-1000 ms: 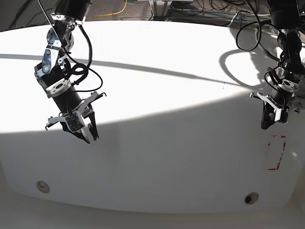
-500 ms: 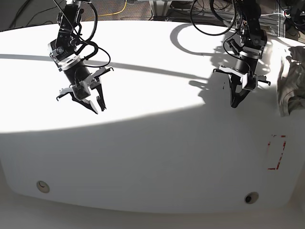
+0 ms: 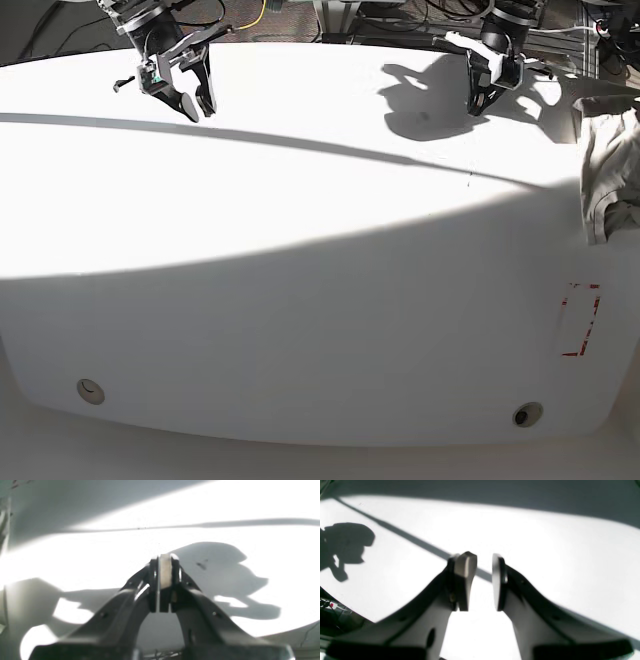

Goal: Layout the t-shirt on the table in an organized manner, then fold the t-shirt properly

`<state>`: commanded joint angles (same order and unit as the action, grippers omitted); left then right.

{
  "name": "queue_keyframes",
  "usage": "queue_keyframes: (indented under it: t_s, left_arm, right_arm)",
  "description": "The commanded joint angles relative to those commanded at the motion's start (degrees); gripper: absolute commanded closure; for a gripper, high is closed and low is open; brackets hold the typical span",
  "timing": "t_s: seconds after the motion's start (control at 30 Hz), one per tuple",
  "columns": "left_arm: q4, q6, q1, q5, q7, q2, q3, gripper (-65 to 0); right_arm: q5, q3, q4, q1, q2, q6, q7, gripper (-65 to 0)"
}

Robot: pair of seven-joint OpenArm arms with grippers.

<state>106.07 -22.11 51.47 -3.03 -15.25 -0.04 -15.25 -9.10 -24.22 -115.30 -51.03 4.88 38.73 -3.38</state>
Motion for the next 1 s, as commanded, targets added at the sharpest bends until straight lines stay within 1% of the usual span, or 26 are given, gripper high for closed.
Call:
queue_keyframes:
  t_s: [0.13, 0.23, 0.37, 0.47, 0.53, 0.63, 0.67, 0.77, 0.87, 1.0]
  left_arm:
    - [1.32, 0.00, 6.59, 0.00, 0.18, -0.09, 0.97, 0.0]
    - [1.49, 0.00, 13.10, 0.00, 0.18, -0.35, 0.97, 0.0]
    - [0.62, 0.00, 18.81, -0.09, 0.18, -0.44, 0.70, 0.0]
    - [-3.08, 0.00, 22.42, -0.18, 0.18, -0.53, 0.53, 0.0]
    - [-7.38, 0.00, 23.56, -0.18, 0.18, -1.58, 0.53, 0.0]
    - [-13.63, 0.26, 23.38, -0.35, 0.18, -3.25, 1.32, 0.0]
    - [-16.26, 0.44, 22.77, -0.44, 0.18, -3.78, 1.93, 0.0]
    - [-24.00, 0.53, 17.32, -0.53, 0.18, -4.92, 2.81, 0.0]
    - [-31.30, 0.44, 12.57, -0.35, 0.18, -5.63, 2.90, 0.0]
    - [-39.12, 0.26, 4.84, -0.53, 0.18, -6.24, 2.90, 0.0]
  right_arm:
    - [-3.52, -1.85, 0.00, -6.68, -0.09, 0.35, 0.00, -13.6]
    - [-4.48, -1.85, 0.00, -13.36, 0.09, 0.35, 0.00, -13.6]
    - [-4.75, -1.93, 0.18, -20.48, 0.09, 0.44, 0.00, -13.6]
    - [-4.75, -1.93, 0.62, -25.85, 0.00, 0.44, 0.00, -13.6]
    - [-4.75, -1.41, 1.76, -28.31, -0.09, 0.44, 0.00, -13.6]
    - [-4.48, 1.23, 3.52, -29.27, -0.09, 0.44, 0.09, -13.6]
    - [-4.22, 2.11, 4.48, -29.19, 0.00, 0.09, 0.09, -13.6]
    - [-3.87, 4.66, 9.05, -28.22, 0.26, -0.09, 0.18, -13.6]
    - [-2.20, 6.86, 14.07, -24.88, 0.26, -0.09, 0.09, -13.6]
    - [2.37, 8.00, 22.51, -18.37, 0.09, -0.09, 0.09, -13.6]
